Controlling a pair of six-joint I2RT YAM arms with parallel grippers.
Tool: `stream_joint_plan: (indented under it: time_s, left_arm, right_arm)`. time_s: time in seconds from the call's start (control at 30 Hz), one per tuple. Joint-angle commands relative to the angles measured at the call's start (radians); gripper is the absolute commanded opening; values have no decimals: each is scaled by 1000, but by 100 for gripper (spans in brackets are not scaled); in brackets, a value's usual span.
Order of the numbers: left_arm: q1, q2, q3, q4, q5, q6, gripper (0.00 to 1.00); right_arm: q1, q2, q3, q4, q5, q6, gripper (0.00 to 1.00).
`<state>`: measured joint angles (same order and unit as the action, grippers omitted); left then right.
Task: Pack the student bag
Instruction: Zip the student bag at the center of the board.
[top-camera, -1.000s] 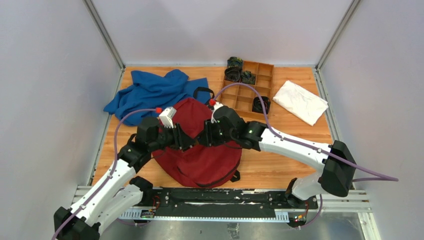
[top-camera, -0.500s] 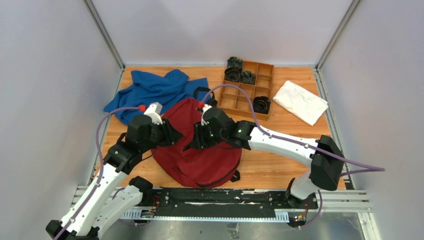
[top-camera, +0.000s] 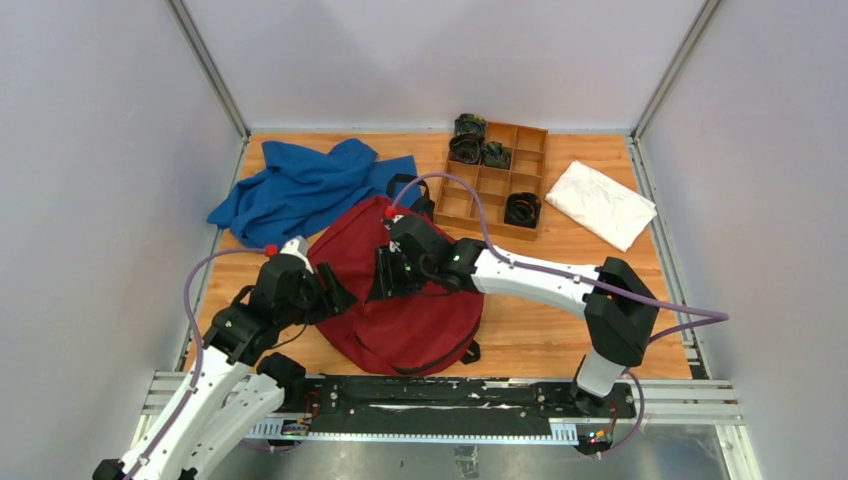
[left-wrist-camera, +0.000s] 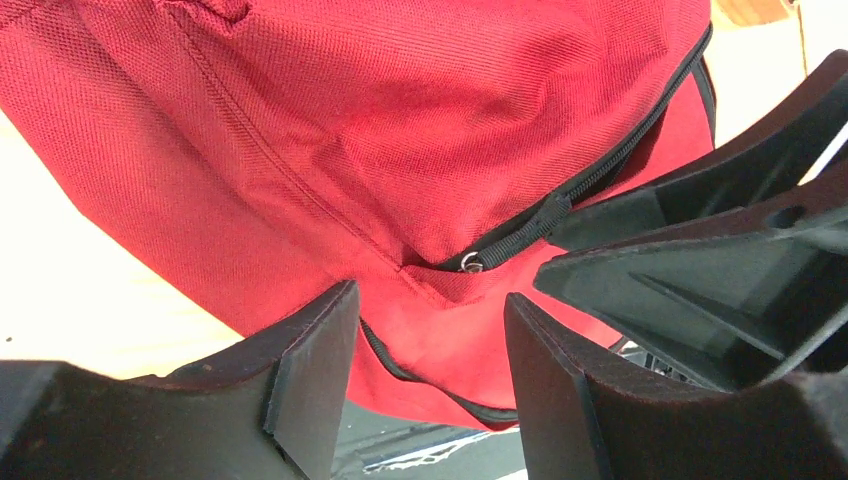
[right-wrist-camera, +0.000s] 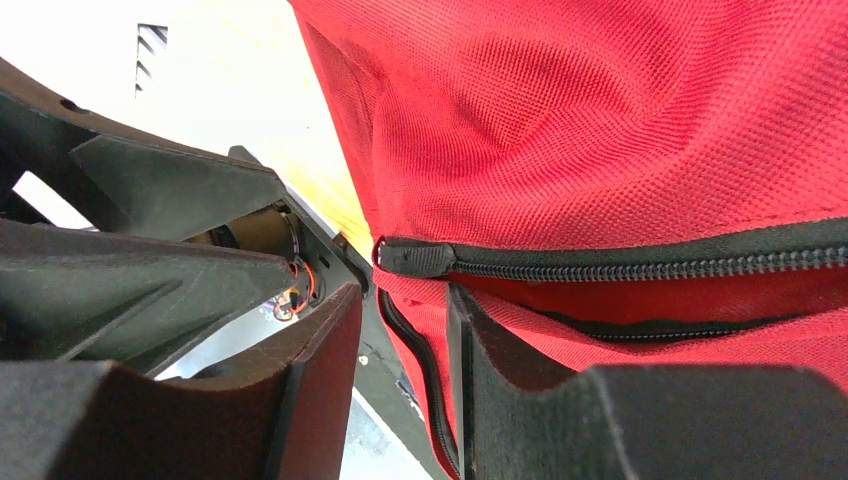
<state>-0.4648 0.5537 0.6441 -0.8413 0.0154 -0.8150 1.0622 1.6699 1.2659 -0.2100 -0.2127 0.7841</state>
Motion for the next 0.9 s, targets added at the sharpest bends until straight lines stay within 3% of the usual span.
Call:
stream_joint_plan:
  time_s: [0.0,0.87]
  left_arm:
    - [5,-9,-19,0,-12,-29,61]
    - [6,-30,-84,25,-12,-59,59]
  right_arm:
    - [12,17,42,26,-27,17,41]
    - [11,124,142,5,-35,-16,35]
